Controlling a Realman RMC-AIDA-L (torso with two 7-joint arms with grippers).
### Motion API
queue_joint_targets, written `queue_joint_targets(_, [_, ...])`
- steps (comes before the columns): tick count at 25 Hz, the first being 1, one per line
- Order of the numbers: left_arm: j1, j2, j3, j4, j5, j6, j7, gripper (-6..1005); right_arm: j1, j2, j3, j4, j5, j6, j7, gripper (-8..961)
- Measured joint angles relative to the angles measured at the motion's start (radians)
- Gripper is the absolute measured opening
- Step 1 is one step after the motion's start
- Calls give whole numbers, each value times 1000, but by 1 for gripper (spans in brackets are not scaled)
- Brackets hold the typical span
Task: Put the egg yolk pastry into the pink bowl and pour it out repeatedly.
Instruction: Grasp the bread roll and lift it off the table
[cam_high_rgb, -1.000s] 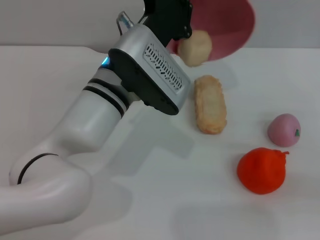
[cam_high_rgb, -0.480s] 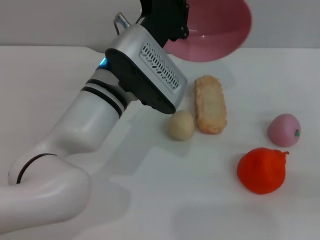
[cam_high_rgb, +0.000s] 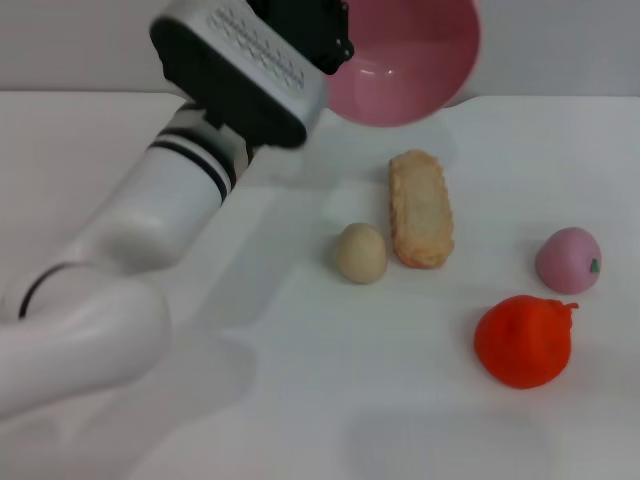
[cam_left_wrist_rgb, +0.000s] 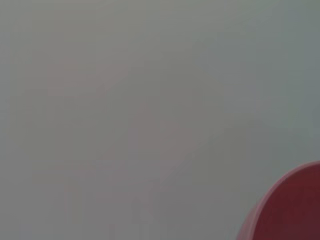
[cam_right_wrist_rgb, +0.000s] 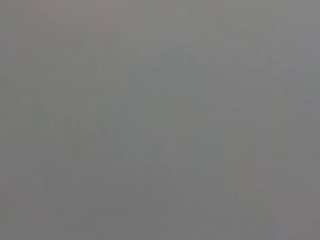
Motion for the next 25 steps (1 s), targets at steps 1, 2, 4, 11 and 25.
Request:
queue_joint_targets(1, [-8, 1, -25, 2, -10, 52, -30, 45, 0, 0, -2, 0, -1, 0, 0, 455])
queue_joint_targets(2, [-18, 3, -55, 4, -21, 109, -56, 45, 0, 0, -4, 0, -3, 0, 1, 455])
queue_joint_targets(4, [-36, 4, -112, 4, -32, 221, -96, 45, 0, -1, -9, 0, -6, 0, 1, 455])
queue_joint_targets(11, [-123, 6, -401, 14, -37, 709, -226, 45, 7, -5, -15, -16, -83, -43, 15, 454])
queue_joint_targets(25, [-323, 20, -963, 2, 201, 1414, -343, 45, 58, -7, -15, -589, -904, -129, 491, 454])
